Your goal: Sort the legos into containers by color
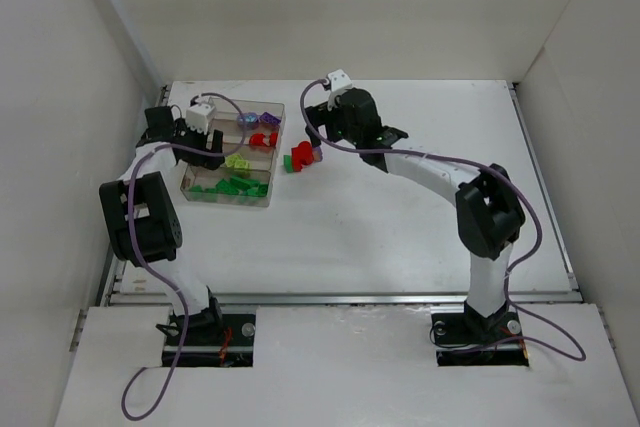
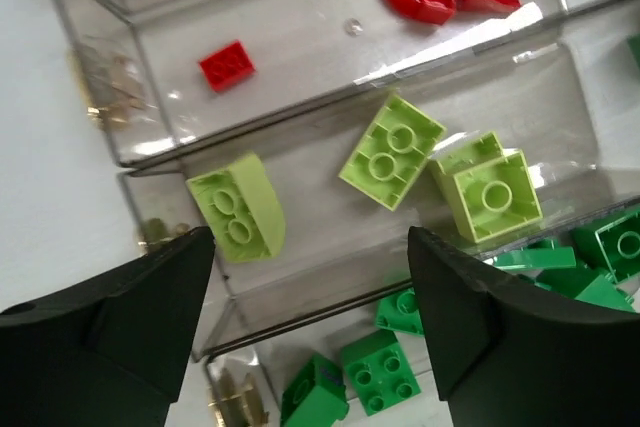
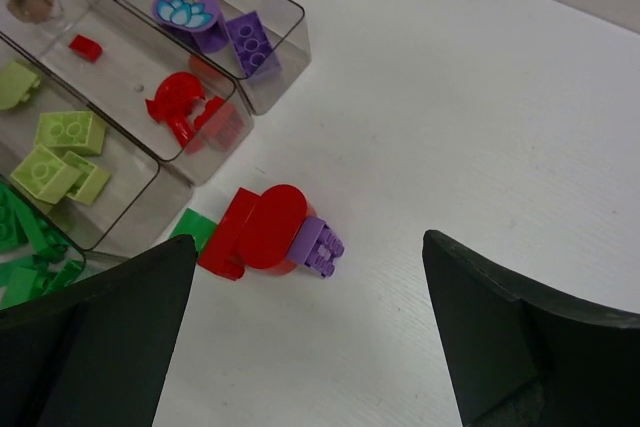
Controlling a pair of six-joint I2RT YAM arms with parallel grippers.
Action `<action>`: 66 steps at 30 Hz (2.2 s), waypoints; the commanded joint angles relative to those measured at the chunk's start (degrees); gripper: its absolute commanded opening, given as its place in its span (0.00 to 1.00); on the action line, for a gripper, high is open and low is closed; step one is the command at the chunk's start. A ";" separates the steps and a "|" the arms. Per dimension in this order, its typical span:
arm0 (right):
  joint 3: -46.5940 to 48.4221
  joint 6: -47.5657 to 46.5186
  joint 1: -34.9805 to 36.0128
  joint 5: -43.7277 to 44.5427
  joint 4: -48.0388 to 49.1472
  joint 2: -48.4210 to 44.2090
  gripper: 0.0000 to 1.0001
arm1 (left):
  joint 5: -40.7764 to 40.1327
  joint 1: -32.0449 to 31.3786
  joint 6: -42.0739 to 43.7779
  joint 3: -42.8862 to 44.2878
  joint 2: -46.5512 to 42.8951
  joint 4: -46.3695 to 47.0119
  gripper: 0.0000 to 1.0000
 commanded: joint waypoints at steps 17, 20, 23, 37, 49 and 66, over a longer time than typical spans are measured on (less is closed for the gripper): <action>13.85 14.27 -8.38 -25.10 -6.52 14.23 0.93 | -15.18 -2.55 20.03 13.02 -15.89 -0.41 1.00; 14.39 17.33 -8.38 -26.54 -6.52 16.17 0.91 | -19.15 -2.55 15.06 14.53 -15.36 3.52 1.00; 14.39 18.48 -8.38 -25.04 -6.52 16.79 0.88 | -26.53 -2.55 -0.48 14.53 -15.89 11.09 1.00; 16.49 19.63 -7.15 -21.00 -7.04 20.92 0.72 | -14.86 -2.55 -3.61 15.58 -12.55 3.19 1.00; 15.88 19.63 -6.63 -19.59 -7.57 22.59 0.53 | -12.02 -4.39 -0.18 14.71 -11.49 0.20 1.00; 16.85 19.10 -6.10 -17.30 -13.64 20.41 0.00 | -14.77 -18.10 18.88 12.50 -12.54 -11.74 1.00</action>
